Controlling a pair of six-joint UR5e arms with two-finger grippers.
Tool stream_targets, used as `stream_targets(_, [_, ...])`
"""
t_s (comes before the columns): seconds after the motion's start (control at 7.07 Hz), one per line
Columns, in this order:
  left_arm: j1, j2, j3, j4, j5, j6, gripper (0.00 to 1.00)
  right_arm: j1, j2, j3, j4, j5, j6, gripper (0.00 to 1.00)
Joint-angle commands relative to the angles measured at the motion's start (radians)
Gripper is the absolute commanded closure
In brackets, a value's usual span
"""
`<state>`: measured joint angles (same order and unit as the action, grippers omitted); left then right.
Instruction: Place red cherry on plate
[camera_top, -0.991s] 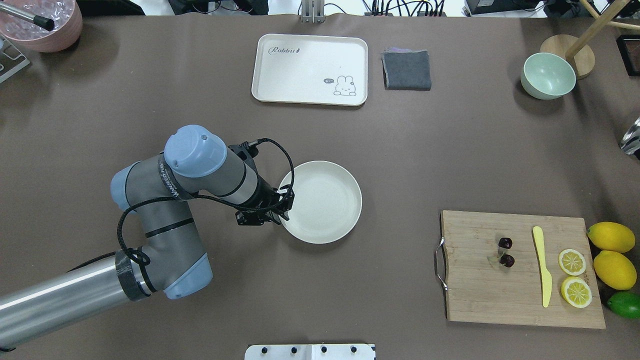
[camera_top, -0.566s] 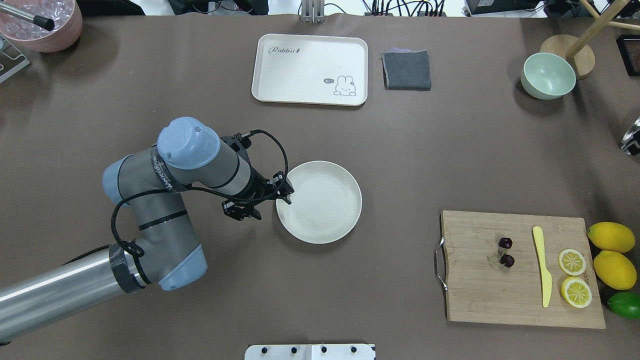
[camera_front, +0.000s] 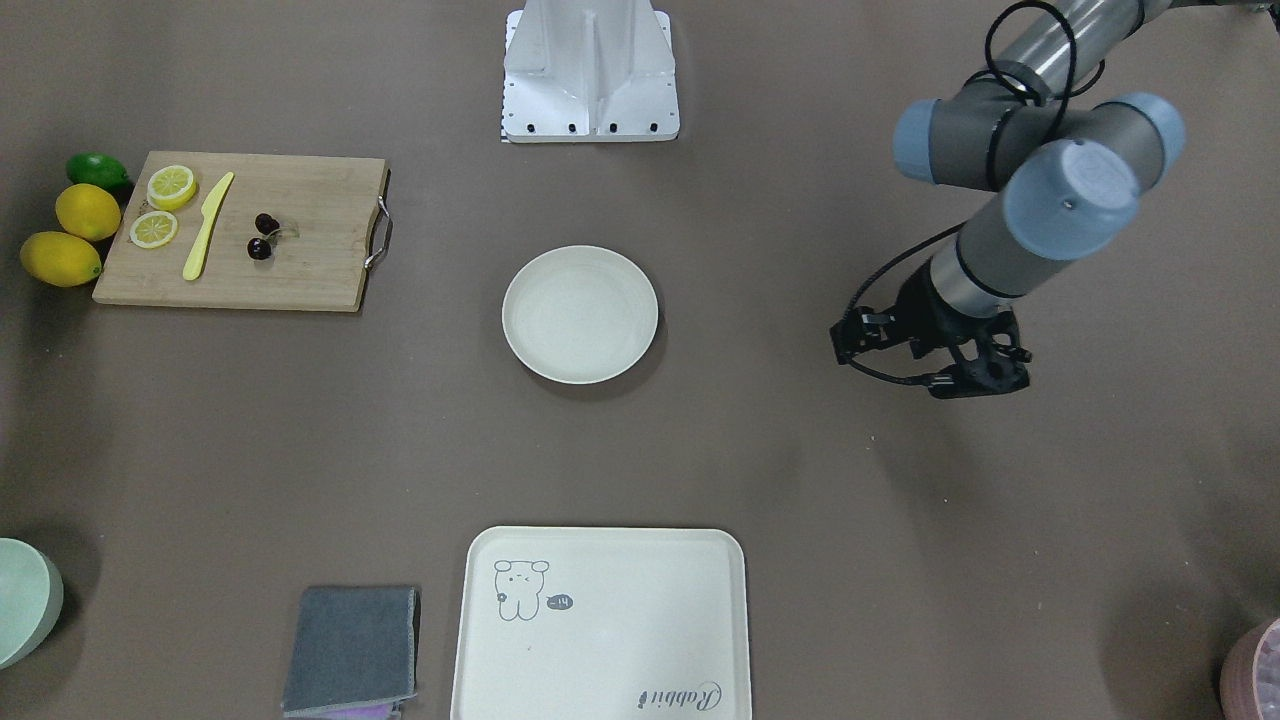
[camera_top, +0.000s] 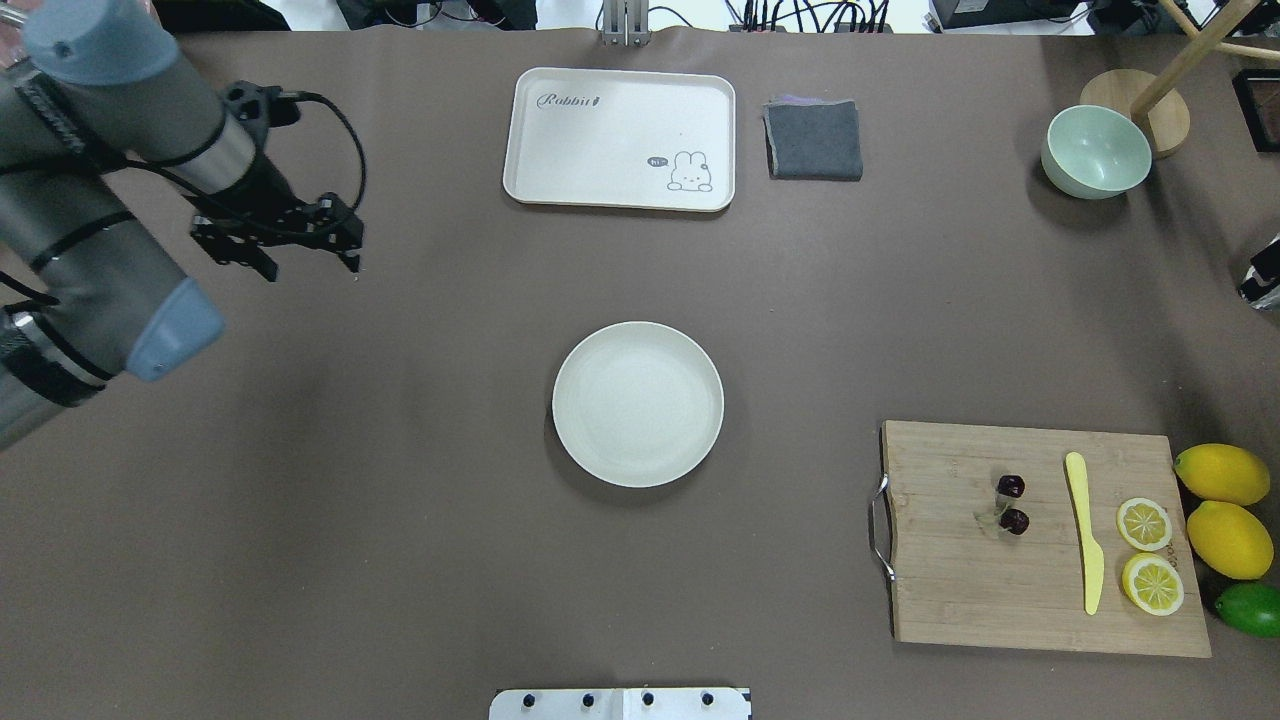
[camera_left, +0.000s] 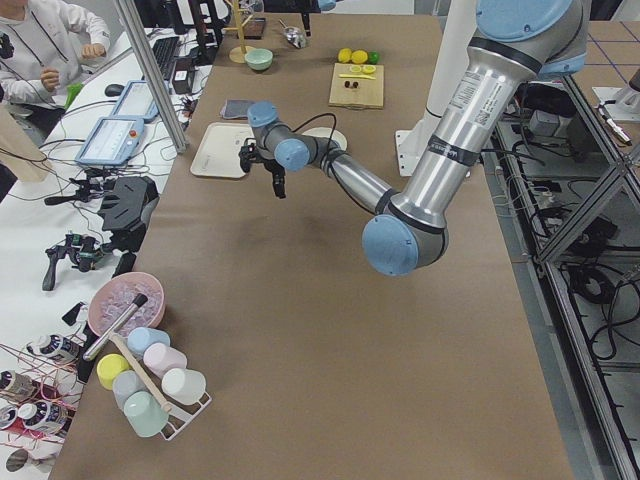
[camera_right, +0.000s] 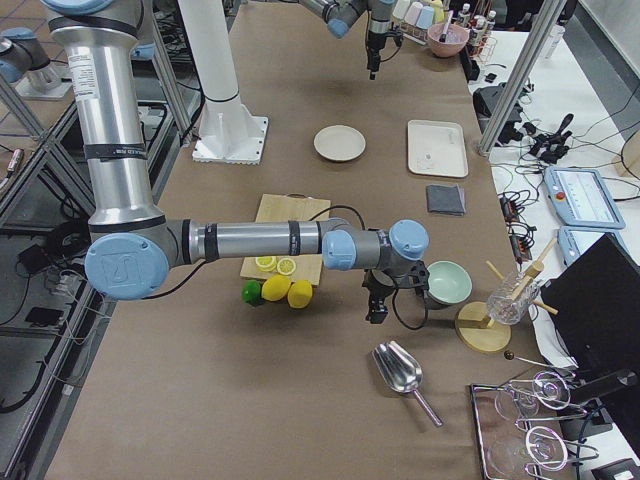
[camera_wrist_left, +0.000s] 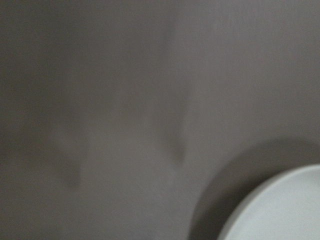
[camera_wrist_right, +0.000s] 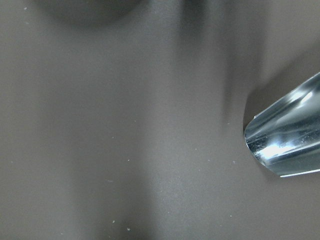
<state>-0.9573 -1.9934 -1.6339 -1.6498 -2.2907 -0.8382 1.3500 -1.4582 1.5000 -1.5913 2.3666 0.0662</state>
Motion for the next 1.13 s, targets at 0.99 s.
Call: stream_targets(0.99, [-0.419,0.205,0.236,0.059,-0.01,0.848,0.02,-0.183,0.028,0.228,-0.001,0.003,0.393,0.0])
